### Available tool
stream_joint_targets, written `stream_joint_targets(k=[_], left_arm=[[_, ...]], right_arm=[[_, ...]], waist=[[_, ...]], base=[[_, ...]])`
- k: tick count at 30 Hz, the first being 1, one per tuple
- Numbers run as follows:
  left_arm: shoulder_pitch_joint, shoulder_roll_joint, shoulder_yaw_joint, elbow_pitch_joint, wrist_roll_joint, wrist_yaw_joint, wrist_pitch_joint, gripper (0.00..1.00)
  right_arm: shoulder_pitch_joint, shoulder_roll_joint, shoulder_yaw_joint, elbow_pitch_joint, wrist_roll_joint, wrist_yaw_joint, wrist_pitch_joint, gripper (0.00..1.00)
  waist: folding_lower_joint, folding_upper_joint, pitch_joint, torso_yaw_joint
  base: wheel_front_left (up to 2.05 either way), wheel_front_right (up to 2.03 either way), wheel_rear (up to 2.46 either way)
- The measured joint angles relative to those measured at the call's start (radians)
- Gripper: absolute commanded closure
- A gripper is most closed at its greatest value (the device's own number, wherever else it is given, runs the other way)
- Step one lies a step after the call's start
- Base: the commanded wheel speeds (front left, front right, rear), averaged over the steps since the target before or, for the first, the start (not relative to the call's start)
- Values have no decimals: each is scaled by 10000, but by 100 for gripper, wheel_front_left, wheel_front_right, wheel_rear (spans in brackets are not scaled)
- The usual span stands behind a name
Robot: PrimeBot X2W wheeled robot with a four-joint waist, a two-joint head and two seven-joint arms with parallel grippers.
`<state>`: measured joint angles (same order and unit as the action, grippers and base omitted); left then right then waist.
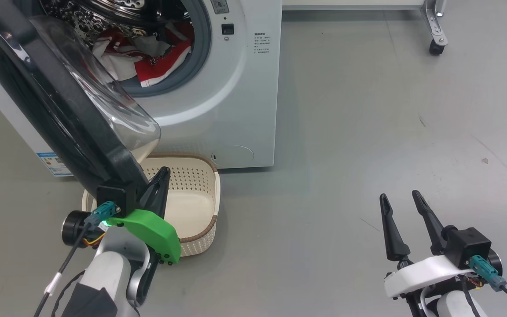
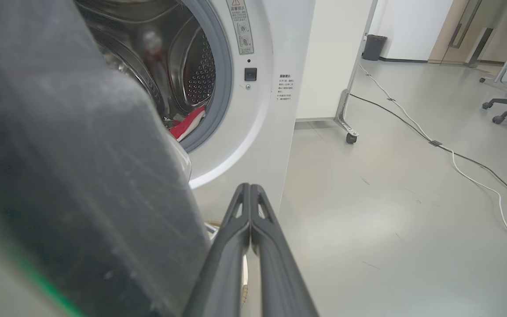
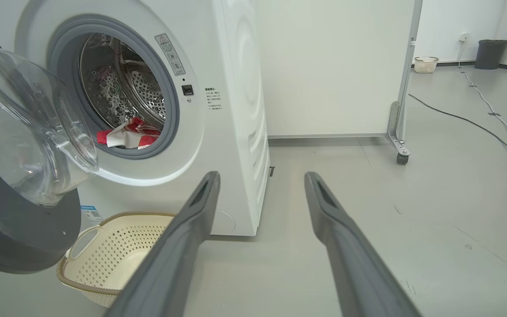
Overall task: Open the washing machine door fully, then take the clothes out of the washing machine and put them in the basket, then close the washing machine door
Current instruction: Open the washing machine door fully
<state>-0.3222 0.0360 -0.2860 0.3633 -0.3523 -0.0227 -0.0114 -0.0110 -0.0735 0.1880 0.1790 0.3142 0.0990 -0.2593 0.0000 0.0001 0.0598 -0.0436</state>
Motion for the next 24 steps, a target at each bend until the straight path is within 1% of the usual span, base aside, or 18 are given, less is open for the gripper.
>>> stream_joint_targets(k=[1, 11, 22, 24], left_arm=[[-1, -8, 12, 19, 0, 2, -4, 100], [-30, -73, -27, 228, -15, 8, -186, 100], [-64, -121, -161, 525, -86, 8, -374, 100], [-72, -121, -188, 558, -92, 8, -441, 100]], right_arm=[[0, 4, -12, 2, 0, 46, 0, 0], [13, 31, -82, 67, -15, 56, 0, 0], [99, 38, -242, 69, -44, 77, 0, 0], [166, 38, -268, 71, -44, 132, 0, 0]], waist=[[0, 0, 0, -2], [0, 0, 14, 104], [0, 0, 23, 572], [0, 0, 31, 688]], base=[[0, 0, 0], [0, 0, 0], [0, 0, 0], [0, 0, 0]])
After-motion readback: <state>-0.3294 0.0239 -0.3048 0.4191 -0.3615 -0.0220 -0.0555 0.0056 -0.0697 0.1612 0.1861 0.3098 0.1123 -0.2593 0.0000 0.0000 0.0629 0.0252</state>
